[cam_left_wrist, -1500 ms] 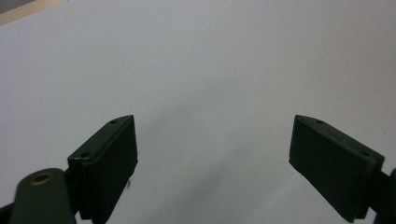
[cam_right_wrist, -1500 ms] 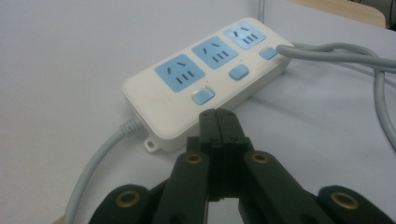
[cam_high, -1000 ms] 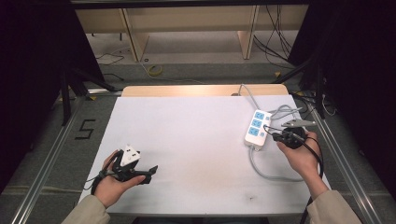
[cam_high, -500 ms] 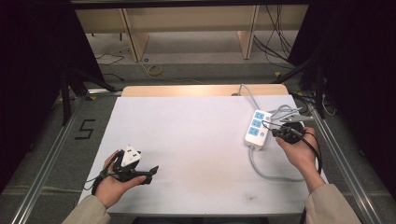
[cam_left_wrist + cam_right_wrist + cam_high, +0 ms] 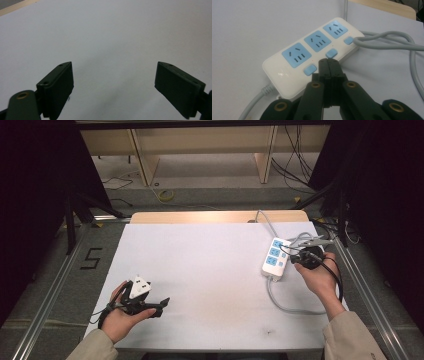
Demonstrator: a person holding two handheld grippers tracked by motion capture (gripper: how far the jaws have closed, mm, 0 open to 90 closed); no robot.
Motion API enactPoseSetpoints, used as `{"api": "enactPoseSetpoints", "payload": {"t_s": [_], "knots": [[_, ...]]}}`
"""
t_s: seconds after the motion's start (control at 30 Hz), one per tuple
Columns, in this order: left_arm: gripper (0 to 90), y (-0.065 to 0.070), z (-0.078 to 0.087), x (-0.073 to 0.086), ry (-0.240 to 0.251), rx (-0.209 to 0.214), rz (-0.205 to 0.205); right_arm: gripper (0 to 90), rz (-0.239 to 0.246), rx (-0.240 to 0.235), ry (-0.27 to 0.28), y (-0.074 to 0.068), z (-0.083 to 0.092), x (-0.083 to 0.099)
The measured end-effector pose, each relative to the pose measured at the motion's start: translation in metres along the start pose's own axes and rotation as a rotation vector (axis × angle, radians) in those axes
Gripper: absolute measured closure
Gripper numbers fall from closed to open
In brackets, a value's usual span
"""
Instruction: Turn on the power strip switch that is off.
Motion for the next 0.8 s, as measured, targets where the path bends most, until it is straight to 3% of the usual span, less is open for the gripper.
{"api": "enactPoseSetpoints", "payload": {"t_s": [0.8], "knots": [[15.0, 0.001, -0.001, -0.001, 0.000, 0.006, -0.005, 90.0, -0.022, 0.011, -0.028, 0.009, -0.013, -0.014]]}}
Point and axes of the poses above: each handheld gripper's, and its own axes: z roughly backward along the jaws, x roughly out of its underside, y roughly to its right, the point moved 1 cm from there along -z, roughly forward along the jaws, and after that the axes turned 10 degrees about -x, right-handed, at the moved point
